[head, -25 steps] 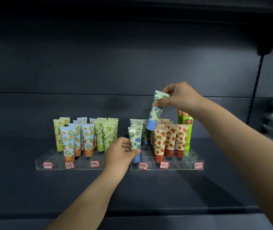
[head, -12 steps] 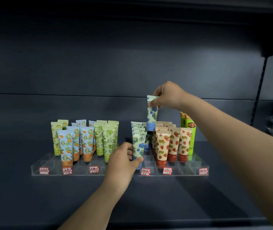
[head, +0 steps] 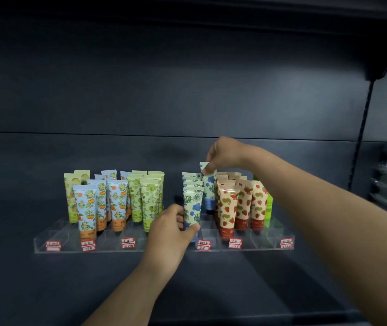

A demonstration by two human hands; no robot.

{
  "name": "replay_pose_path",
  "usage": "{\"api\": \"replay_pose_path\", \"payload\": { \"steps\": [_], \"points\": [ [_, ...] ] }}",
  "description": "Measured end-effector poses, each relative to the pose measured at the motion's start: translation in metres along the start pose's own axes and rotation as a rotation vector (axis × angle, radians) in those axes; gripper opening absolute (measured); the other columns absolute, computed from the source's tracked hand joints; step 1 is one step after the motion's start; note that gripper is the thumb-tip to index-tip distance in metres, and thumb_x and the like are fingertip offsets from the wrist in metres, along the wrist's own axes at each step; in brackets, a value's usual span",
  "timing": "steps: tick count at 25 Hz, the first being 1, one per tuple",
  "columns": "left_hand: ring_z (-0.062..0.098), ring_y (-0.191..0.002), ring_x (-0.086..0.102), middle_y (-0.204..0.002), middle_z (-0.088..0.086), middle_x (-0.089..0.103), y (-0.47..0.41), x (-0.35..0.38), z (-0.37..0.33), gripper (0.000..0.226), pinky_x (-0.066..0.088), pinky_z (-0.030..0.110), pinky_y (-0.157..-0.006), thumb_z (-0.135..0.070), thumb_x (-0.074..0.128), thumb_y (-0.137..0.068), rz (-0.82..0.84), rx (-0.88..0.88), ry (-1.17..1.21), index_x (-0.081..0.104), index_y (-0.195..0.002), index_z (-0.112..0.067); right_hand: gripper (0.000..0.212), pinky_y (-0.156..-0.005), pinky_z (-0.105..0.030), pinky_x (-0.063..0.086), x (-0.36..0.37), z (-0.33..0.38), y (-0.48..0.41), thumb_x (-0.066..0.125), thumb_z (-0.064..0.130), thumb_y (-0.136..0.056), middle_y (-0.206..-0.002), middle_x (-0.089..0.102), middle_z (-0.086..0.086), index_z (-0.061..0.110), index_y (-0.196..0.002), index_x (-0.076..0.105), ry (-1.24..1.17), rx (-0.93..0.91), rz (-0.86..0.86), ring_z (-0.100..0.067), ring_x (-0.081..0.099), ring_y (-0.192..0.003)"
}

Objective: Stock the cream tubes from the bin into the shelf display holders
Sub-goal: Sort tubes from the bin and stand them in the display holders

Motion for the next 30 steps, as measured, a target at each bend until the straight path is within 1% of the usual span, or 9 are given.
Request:
{"api": "replay_pose_path", "payload": {
  "steps": [2, 5, 8, 11, 17, 20, 22, 25, 30],
  "points": [
    [0.01, -0.081, 0.051, -0.081, -0.01, 0.048, 0.0, 0.0, 0.0, 0.025, 0.041, 0.016, -0.07, -0.023, 0.069, -0.082, -0.004, 0.0, -0.001, 0.047, -0.094, -0.019, 0.016, -0.076, -0.028, 0.042, 0.005, -0.001, -0.002, 0.076, 0.025, -0.076, -0.081, 0.063, 0.003, 0.011, -0.08, 0.068, 0.001, 0.005, 0.032, -0.015, 0.057, -0.087],
    [0.009, -0.08, 0.05, -0.081, -0.01, 0.048, 0.0, 0.0, -0.001, 0.025, 0.041, 0.016, -0.069, -0.023, 0.069, -0.082, -0.005, 0.004, -0.009, 0.047, -0.093, -0.019, 0.016, -0.077, -0.028, 0.044, 0.012, -0.001, -0.005, 0.076, 0.024, -0.075, -0.076, 0.061, 0.005, 0.011, -0.079, 0.068, 0.03, 0.009, 0.083, -0.016, 0.058, -0.087],
    [0.01, -0.08, 0.051, -0.081, -0.01, 0.048, 0.0, 0.0, -0.001, 0.025, 0.041, 0.015, -0.068, -0.023, 0.069, -0.082, -0.003, 0.002, -0.017, 0.047, -0.093, -0.02, 0.016, -0.067, -0.023, 0.043, 0.017, 0.002, -0.005, 0.076, 0.024, -0.075, -0.071, 0.059, 0.008, 0.012, -0.083, 0.068, 0.07, 0.01, 0.114, -0.013, 0.055, -0.08],
    [0.006, -0.077, 0.048, -0.08, -0.012, 0.047, 0.001, -0.001, -0.001, 0.024, 0.037, 0.008, -0.06, -0.023, 0.068, -0.083, -0.011, 0.008, -0.022, 0.047, -0.093, -0.02, 0.019, -0.056, -0.019, 0.039, 0.02, 0.005, -0.005, 0.077, 0.023, -0.075, -0.07, 0.058, 0.009, 0.011, -0.087, 0.07, 0.094, 0.002, 0.123, -0.012, 0.054, -0.077],
    [0.006, -0.082, 0.049, -0.081, -0.012, 0.046, 0.001, -0.001, -0.001, 0.024, 0.035, 0.01, -0.063, -0.025, 0.067, -0.083, -0.013, 0.013, -0.034, 0.046, -0.095, -0.02, 0.034, -0.078, -0.026, 0.041, 0.028, 0.004, -0.005, 0.076, 0.023, -0.075, -0.091, 0.061, 0.002, 0.006, -0.104, 0.068, 0.129, -0.008, 0.131, -0.016, 0.056, -0.088],
    [0.005, -0.082, 0.048, -0.083, -0.011, 0.047, 0.0, -0.001, -0.001, 0.024, 0.035, 0.008, -0.061, -0.025, 0.066, -0.084, -0.015, 0.017, -0.036, 0.051, -0.1, -0.017, 0.037, -0.08, -0.027, 0.042, 0.027, 0.004, -0.003, 0.075, 0.024, -0.076, -0.092, 0.06, 0.003, 0.005, -0.107, 0.068, 0.13, -0.019, 0.132, -0.015, 0.055, -0.089],
    [0.006, -0.084, 0.049, -0.087, -0.009, 0.05, 0.001, -0.001, -0.002, 0.025, 0.037, 0.011, -0.067, -0.025, 0.066, -0.084, -0.014, 0.015, -0.039, 0.054, -0.104, -0.015, 0.036, -0.078, -0.026, 0.043, 0.027, 0.003, -0.003, 0.075, 0.025, -0.077, -0.092, 0.061, 0.003, 0.005, -0.107, 0.068, 0.129, -0.023, 0.125, -0.015, 0.056, -0.089],
    [0.005, -0.084, 0.049, -0.084, -0.012, 0.049, 0.001, -0.001, -0.003, 0.021, 0.037, 0.015, -0.072, -0.026, 0.067, -0.084, -0.005, 0.012, -0.051, 0.05, -0.095, -0.019, 0.035, -0.076, -0.026, 0.04, 0.026, 0.003, -0.002, 0.076, 0.025, -0.076, -0.089, 0.06, 0.005, 0.006, -0.104, 0.069, 0.12, -0.027, 0.117, -0.014, 0.055, -0.087],
    [0.005, -0.081, 0.049, -0.083, -0.011, 0.048, 0.001, 0.0, -0.003, 0.02, 0.036, 0.013, -0.064, -0.026, 0.066, -0.085, 0.003, 0.014, -0.089, 0.054, -0.098, -0.016, 0.032, -0.076, -0.026, 0.039, 0.028, 0.004, -0.003, 0.076, 0.023, -0.075, -0.092, 0.061, 0.003, 0.008, -0.102, 0.068, 0.108, -0.029, 0.113, -0.014, 0.055, -0.087]
  ]
}}
Point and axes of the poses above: each hand's wrist, its own y-axis away from the middle knuckle, its own x-axis out of the palm, z = x × y, the point moved 7 cm from there along -y, towards the middle knuckle
